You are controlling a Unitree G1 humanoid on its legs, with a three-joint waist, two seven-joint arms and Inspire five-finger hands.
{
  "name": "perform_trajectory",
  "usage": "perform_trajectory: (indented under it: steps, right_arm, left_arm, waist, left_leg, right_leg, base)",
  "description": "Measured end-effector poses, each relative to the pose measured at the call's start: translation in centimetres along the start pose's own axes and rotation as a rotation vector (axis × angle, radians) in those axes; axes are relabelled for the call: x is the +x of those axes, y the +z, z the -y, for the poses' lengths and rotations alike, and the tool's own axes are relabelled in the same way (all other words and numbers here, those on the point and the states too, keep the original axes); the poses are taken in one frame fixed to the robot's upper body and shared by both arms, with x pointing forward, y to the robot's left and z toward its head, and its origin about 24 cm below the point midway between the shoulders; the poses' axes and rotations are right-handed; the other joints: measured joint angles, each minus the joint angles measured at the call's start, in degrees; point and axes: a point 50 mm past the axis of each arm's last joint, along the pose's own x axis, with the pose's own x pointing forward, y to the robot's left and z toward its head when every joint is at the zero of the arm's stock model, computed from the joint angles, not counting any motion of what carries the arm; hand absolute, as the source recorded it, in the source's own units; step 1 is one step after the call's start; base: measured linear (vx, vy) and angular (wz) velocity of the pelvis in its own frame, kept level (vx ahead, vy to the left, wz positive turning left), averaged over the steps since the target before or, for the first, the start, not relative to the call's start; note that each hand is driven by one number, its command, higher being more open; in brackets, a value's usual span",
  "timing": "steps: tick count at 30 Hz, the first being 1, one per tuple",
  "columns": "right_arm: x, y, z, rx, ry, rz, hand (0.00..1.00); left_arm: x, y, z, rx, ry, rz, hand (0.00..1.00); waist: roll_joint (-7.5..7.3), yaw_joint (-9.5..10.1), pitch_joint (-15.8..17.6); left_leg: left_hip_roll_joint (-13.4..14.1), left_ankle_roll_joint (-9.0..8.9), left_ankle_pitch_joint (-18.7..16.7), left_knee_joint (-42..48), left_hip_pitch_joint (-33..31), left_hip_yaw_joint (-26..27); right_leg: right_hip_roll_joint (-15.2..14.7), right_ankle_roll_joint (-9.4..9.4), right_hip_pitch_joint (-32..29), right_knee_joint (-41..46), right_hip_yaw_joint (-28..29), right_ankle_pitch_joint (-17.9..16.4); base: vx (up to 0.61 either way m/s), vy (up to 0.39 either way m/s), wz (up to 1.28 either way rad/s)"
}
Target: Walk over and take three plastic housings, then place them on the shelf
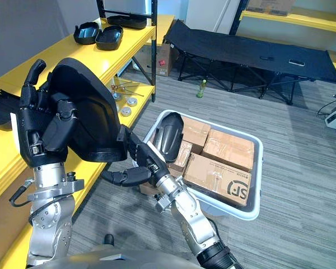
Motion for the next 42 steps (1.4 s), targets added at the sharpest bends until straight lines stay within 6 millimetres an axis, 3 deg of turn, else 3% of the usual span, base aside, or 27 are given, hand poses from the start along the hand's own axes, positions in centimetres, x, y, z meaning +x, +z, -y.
perform_trajectory:
  steps: [1,12,17,37,38,42]
  right_arm:
    - [0.0,0.0,0.0,-0.002,-0.001,-0.002,0.0]
    - [0.5,-0.5,0.5,-0.022,-0.051,-0.03,0.0]
    - [0.7,-0.2,1.8,-0.081,-0.137,-0.03,0.0]
    - [0.7,-0.4,1.5,-0.08,-0.134,-0.032,0.0]
    - [0.7,-0.4,1.5,-0.08,-0.138,-0.031,0.0]
    - [0.7,-0.3,1.7,-0.081,-0.156,-0.027,0.0]
  left_arm:
    - [0.1,0.0,0.2,-0.002,-0.011,0.004,0.0]
    - [0.5,0.1,1.2,-0.027,-0.075,0.017,0.0]
    - [0.8,-0.1,1.2,-0.016,-0.065,-0.008,0.0]
    - [0.9,-0.2,0.8,-0.05,-0.091,-0.022,0.0]
    - [0.9,-0.2,0.8,-0.057,-0.092,-0.024,1.0]
    - [0.9,-0.2,0.8,-0.1,-0.105,-0.032,1.0]
  waist:
    - [-0.12,0.08,-0.1]
    - [-0.06,-0.14,-1.6]
    - [0.02,-0.15,-1.7]
    - [0.02,-0.15,-1.7]
    - [0.03,-0.17,-1.7]
    - [0.03,-0.15,-1.6]
  left_leg:
    - [0.0,0.0,0.0,0.0,0.0,0.0]
    - [0.0,0.01,0.1,0.0,0.0,-0.2]
    - [-0.1,0.02,0.3,0.0,0.0,-0.5]
    - [-0.1,-0.01,0.3,0.0,0.0,-0.5]
    - [-0.1,-0.01,0.3,0.0,0.0,-0.5]
    - [-0.1,-0.01,0.3,0.0,0.0,-0.4]
  right_leg:
    - [0.0,0.0,0.0,0.0,0.0,0.0]
    - [0.0,-0.01,0.1,0.0,-0.1,0.0]
    - [0.0,-0.02,0.4,-0.1,-0.5,0.0]
    - [0.0,-0.01,0.3,-0.1,-0.5,0.0]
    - [0.0,-0.01,0.3,-0.1,-0.5,0.0]
    - [0.0,-0.01,0.3,-0.1,-0.5,0.0]
  base:
    - [0.0,0.0,0.0]
    - [0.0,0.0,0.0]
    - [0.0,0.0,0.02]
    - [0.0,0.0,0.0]
    - [0.0,0.0,0.0]
    - [0.0,0.0,0.0]
